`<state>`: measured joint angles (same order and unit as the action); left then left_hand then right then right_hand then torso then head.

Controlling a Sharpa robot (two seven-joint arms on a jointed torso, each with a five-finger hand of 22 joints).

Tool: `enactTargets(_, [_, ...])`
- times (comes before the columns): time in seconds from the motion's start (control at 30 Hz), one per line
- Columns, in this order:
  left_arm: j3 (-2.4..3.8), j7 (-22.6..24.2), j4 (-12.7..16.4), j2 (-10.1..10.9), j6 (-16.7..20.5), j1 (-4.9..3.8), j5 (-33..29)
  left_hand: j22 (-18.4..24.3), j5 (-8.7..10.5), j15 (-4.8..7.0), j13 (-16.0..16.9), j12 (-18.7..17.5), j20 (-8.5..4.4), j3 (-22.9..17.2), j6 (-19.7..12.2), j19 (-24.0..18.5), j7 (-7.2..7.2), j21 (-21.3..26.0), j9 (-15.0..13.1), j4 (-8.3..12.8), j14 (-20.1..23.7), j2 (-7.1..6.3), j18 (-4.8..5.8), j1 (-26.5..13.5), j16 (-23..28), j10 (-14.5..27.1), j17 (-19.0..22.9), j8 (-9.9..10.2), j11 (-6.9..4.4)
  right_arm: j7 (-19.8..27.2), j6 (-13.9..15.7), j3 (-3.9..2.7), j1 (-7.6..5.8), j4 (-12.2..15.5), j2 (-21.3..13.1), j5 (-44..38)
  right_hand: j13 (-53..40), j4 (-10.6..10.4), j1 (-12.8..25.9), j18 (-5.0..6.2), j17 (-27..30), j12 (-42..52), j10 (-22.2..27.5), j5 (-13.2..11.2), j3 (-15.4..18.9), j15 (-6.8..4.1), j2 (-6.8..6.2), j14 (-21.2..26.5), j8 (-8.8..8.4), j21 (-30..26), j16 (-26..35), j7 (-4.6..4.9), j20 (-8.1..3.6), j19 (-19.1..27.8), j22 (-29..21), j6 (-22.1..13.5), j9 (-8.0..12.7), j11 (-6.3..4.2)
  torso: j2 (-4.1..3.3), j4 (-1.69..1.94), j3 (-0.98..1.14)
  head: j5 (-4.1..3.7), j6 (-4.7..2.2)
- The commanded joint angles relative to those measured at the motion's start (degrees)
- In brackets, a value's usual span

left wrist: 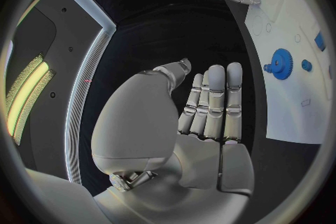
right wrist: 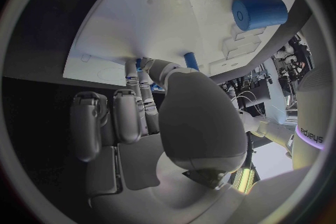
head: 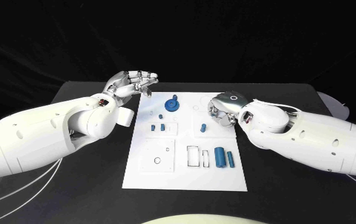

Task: Assemble the parts on the task board

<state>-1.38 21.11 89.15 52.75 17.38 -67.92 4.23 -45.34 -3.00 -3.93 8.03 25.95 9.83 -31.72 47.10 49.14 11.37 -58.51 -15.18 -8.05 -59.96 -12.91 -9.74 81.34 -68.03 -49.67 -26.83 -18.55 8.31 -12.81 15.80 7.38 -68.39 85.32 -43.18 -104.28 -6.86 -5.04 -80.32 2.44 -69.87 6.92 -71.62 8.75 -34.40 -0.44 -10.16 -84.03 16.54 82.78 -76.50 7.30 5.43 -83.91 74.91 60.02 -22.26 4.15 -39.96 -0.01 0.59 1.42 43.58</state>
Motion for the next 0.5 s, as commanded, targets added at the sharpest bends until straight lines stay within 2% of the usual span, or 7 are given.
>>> enactTargets(0.03, [0.06, 0.1, 0.1, -0.1, -0.1, -0.04, 0.0, 0.1, -0.35, -0.15, -0.1, 0.3, -0.24, -0.3, 0.0, 0.2, 0.38, 0.4, 0.1, -0.1, 0.2, -0.12, -0.84, 0.5, 0.3, 0.5, 0.1, 0.0, 0.03, -0.8, 2.0, 0.22, 0.36, 0.6, -0.2, -1.0, 0.0, 0.3, 0.5, -0.64, 0.0, 0.0, -0.9, 0.3, 0.1, -0.53, 0.34, -2.5, 0.43, 0.3, -0.3, 0.00, -0.27, -1.9, 10.3, 0.4, -0.1, -0.74, 0.01, -0.05, 0.00, 0.07, -0.08])
enactTargets(0.3, [0.06, 0.1, -0.1, -0.2, 0.0, -0.04, 0.0, 0.1, -0.35, -0.17, -0.1, 0.3, -0.23, -0.3, -0.1, 0.2, 0.42, 0.4, 0.1, -0.1, 0.3, -0.15, -0.84, 0.5, 0.3, 0.6, 0.1, 0.0, 0.06, -0.9, 4.6, 0.04, 0.34, 1.6, -1.1, -1.0, -0.1, 0.3, 0.7, -0.72, 0.0, 0.0, -1.0, 0.3, 0.1, -0.53, 0.26, -2.5, 0.46, 0.7, -0.3, -0.02, -0.28, -2.1, 10.6, 0.4, -0.2, -0.76, 0.00, -0.11, 0.08, 0.22, -0.09])
enactTargets(0.5, [0.05, 0.0, -0.3, -0.2, 0.0, -0.04, 0.0, 0.1, -0.36, -0.21, -0.1, 0.2, -0.21, -0.4, -0.1, 0.2, 0.47, 0.4, 0.1, -0.1, 0.3, -0.18, -0.83, 0.5, 0.3, 0.7, 0.2, 0.0, 0.11, -0.8, 5.7, -0.22, 0.14, 4.5, -2.9, -0.4, -0.1, 0.3, 0.9, -0.76, 0.0, -0.1, -1.0, 0.3, 0.2, -0.54, 0.19, -2.5, 0.50, 0.8, -0.4, -0.04, -0.29, -2.2, 10.7, 0.4, -0.3, -0.77, 0.05, -0.18, 0.08, 0.37, -0.10])
